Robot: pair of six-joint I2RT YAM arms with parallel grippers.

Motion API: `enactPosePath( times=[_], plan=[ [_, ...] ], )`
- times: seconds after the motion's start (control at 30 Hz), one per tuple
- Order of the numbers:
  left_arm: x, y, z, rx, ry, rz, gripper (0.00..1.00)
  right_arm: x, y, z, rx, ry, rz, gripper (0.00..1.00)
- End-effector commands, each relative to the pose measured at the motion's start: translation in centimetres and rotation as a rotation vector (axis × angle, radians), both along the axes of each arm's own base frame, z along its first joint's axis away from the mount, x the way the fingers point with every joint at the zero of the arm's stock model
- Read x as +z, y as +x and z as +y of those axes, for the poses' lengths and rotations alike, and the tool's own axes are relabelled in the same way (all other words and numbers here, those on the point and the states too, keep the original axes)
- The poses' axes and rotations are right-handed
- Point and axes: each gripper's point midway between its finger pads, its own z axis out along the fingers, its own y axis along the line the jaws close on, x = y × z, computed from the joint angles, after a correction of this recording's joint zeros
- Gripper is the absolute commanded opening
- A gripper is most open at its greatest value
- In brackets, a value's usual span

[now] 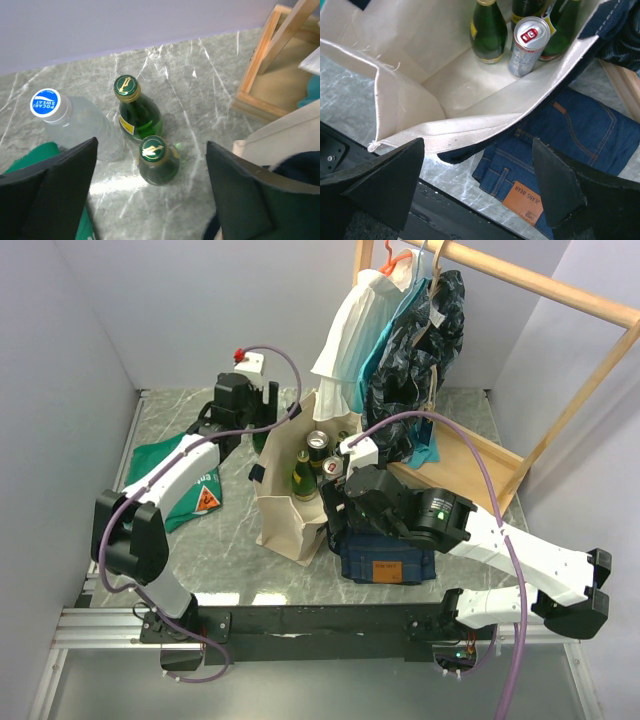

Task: Take the beverage out of the canvas bag
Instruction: Place the drink at the center of the board.

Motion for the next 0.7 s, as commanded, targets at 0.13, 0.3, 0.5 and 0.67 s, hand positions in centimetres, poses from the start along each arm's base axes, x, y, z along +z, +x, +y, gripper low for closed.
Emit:
enactPosePath(
  times=[0.13,0.3,0.5,0.67],
  plan=[
    [10.4,-1.6,0.8,0.087,-0.047,-0.138,0.97,-0.1,0.2,0.3,-0.059,0.003,-0.014,0.94],
    [13.0,-3.3,0.5,0.04,-0.072,-0.147,0.96,0.7,0.7,-0.1,-0.075,-0.005,-0.056,0.94],
    [16.6,-5.8,-0.7,-0.066,-0.129,-0.167,0.96,1.0,1.4,-1.2,-0.136,0.0,-0.098,0.95],
    [17.8,-8.1,-2.6,-0.203,-0.192,-0.165,0.96,0.1,1.7,-1.7,-0.173,-0.011,-0.107,0.96]
  ],
)
